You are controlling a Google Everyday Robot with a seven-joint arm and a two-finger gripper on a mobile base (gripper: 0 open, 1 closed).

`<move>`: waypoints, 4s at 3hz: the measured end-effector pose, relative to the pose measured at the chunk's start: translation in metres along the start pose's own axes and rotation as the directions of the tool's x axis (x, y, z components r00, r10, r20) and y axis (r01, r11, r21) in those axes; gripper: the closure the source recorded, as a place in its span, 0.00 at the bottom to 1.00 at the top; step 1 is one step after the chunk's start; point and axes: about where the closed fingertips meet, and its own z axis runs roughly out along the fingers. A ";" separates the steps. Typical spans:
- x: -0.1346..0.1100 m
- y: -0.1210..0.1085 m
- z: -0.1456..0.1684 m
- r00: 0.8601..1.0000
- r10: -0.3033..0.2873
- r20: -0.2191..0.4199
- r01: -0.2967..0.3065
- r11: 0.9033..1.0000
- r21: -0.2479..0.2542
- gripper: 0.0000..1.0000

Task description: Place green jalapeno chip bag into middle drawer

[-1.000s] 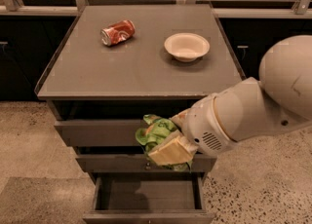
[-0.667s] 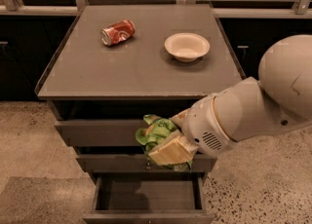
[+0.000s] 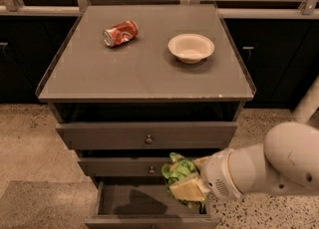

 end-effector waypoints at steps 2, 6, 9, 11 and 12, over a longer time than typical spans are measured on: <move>0.067 -0.046 0.043 0.987 0.161 0.005 -0.161 0.982 0.096 1.00; 0.138 -0.137 0.161 0.914 0.403 0.048 -0.405 0.913 0.048 1.00; 0.172 -0.167 0.219 0.875 0.485 0.008 -0.485 0.874 0.031 1.00; 0.175 -0.231 0.265 0.834 0.549 0.051 -0.551 0.832 0.055 1.00; 0.192 -0.252 0.285 0.794 0.604 0.068 -0.607 0.791 0.076 1.00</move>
Offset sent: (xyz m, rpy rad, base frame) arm -0.0066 -0.0226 -0.0731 -0.0151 0.0839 -0.1201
